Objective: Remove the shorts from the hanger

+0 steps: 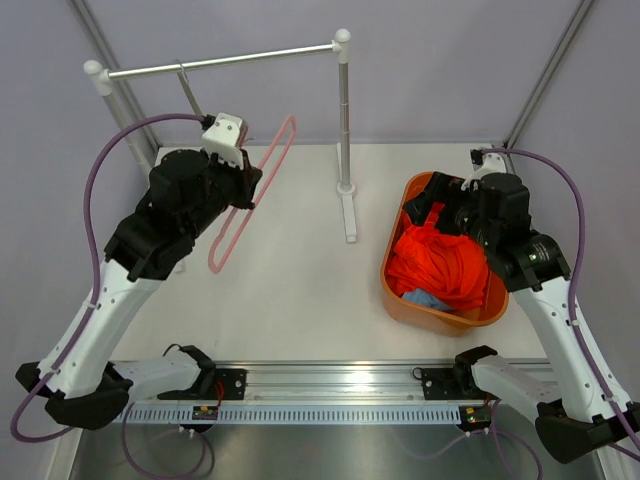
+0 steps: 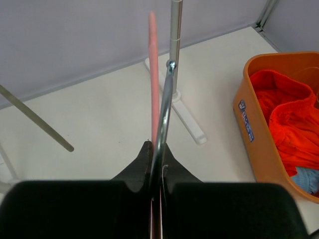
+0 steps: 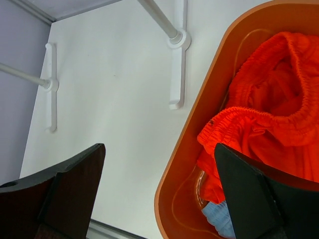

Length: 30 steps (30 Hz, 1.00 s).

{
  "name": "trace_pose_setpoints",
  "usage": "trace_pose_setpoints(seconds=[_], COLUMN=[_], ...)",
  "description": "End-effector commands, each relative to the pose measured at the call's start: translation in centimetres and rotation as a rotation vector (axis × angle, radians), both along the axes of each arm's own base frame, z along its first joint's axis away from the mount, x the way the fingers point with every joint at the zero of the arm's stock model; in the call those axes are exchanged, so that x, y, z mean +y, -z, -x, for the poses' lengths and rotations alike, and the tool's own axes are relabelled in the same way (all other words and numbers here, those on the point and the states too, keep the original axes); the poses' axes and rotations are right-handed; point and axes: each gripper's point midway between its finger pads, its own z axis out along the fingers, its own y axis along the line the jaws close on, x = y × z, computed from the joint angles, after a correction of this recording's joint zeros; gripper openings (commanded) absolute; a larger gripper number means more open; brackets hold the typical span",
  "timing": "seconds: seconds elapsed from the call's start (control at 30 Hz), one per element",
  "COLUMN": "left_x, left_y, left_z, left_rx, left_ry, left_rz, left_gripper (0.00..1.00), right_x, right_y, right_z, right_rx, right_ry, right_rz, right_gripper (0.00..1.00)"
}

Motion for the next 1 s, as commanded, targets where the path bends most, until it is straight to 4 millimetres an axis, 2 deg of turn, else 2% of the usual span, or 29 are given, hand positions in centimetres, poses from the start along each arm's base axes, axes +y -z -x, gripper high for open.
trace_pose_setpoints(seconds=[0.0,0.13,0.17,0.23,0.27,0.3,0.4,0.43,0.53,0.7,0.73,0.77,0.97], left_x=[-0.5,-0.8,-0.8,-1.5,-1.6,-2.0,-1.8,-2.1,-2.1,-1.9,-1.7,-1.6,-1.0], left_y=[-2.0,-3.5,-5.0,-4.5,-5.5,-4.8,-5.1,-4.2,-3.6,-3.9,-4.9,-4.2,-4.9], left_z=[-1.2,-3.9,-4.2,-6.2,-6.6,-7.9,-9.7,-10.8,-12.6,-14.9,-15.2,-16.1,-18.5], left_rx=[0.026,0.039,0.015,0.042,0.027,0.048,0.045,0.066,0.068,0.019,0.000,0.013,-0.020], left_ry=[0.064,-0.005,-0.014,-0.045,-0.057,-0.082,-0.152,-0.175,-0.237,-0.302,-0.307,-0.323,-0.361], left_rz=[0.124,0.169,0.189,0.196,0.215,0.218,0.242,0.241,0.244,0.246,0.260,0.250,0.264], left_gripper=[0.00,0.00,0.00,0.00,0.00,0.00,0.00,0.00,0.00,0.00,0.00,0.00,0.00], right_x=[1.5,1.9,2.0,2.3,2.3,2.5,2.6,2.6,2.6,3.2,3.4,3.6,3.9], right_y=[-2.2,-2.5,-2.6,-2.8,-2.8,-2.8,-3.1,-3.1,-3.2,-3.5,-3.4,-3.2,-2.5], right_z=[0.4,0.5,0.5,0.5,0.5,0.5,0.5,0.5,0.5,0.6,0.7,0.8,0.8], right_rx=[-0.071,-0.081,-0.084,-0.086,-0.087,-0.088,-0.093,-0.095,-0.098,-0.098,-0.096,-0.089,-0.082], right_ry=[-0.103,-0.134,-0.142,-0.157,-0.161,-0.170,-0.180,-0.183,-0.185,-0.209,-0.214,-0.229,-0.243], right_rz=[-0.033,-0.033,-0.035,-0.039,-0.039,-0.037,-0.034,-0.031,-0.031,-0.062,-0.070,-0.077,-0.086], right_gripper=[1.00,1.00,1.00,0.99,0.99,1.00,0.99,0.99,0.99,0.99,0.99,1.00,1.00])
